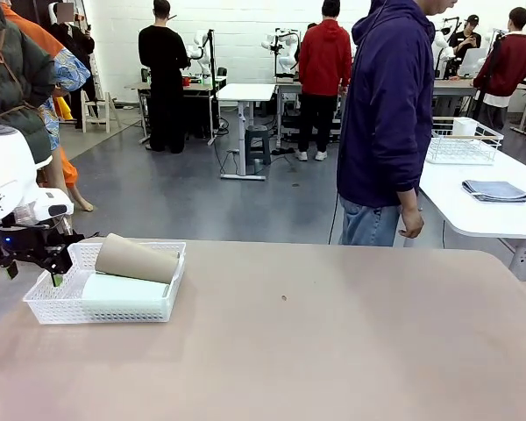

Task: Clean and organize the cups into the basket.
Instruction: Move the Organizing basket back to the left side of the table.

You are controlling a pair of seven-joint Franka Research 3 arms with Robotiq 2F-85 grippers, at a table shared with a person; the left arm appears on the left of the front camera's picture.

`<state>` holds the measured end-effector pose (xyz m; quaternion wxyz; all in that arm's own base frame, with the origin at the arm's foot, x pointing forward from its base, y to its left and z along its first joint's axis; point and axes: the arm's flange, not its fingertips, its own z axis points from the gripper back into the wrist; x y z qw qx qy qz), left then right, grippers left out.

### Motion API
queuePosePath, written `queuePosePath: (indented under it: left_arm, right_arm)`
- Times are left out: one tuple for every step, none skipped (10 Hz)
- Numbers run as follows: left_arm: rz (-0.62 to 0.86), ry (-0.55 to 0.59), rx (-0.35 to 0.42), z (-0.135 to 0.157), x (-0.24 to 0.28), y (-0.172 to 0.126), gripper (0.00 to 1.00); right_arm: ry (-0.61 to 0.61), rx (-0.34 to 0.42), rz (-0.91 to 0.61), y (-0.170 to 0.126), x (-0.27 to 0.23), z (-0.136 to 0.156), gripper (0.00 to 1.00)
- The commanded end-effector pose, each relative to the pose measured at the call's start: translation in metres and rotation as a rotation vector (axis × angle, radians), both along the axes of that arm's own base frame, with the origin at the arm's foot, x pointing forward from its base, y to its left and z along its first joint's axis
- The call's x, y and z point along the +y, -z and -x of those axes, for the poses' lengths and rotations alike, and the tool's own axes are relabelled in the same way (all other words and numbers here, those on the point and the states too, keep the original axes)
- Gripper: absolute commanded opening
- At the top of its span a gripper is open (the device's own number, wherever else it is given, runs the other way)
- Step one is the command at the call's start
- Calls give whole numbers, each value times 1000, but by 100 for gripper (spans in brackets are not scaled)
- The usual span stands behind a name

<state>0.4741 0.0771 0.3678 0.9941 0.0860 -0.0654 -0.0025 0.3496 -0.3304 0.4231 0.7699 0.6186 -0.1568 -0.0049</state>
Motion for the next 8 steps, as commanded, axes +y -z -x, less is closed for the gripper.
queuePosePath:
  left_arm:
    - [-37, -15, -3, 6, 0, -1, 100]
    - [-5, -87, -1, 9, -1, -6, 100]
    - [34, -85, -26, 28, -5, -22, 100]
    - [43, -57, -89, 59, -8, -42, 100]
    - [16, -49, -172, 95, -14, -66, 100]
    - [4, -38, -232, 126, -18, -80, 100]
    - [8, -14, -280, 155, -21, -85, 100]
    - [-1, -14, -291, 174, -21, -82, 100]
  right_arm:
    - [-4, 7, 6, -2, 2, 2, 100]
    - [-4, 7, 6, -2, 2, 2, 100]
    - [-4, 7, 6, -2, 2, 2, 100]
    - [-4, 7, 6, -2, 2, 2, 100]
    - [-4, 7, 6, -2, 2, 2, 100]
    - [-4, 7, 6, -2, 2, 2, 100]
    - [-4, 7, 6, -2, 2, 2, 100]
    - [-4, 7, 6, -2, 2, 2, 100]
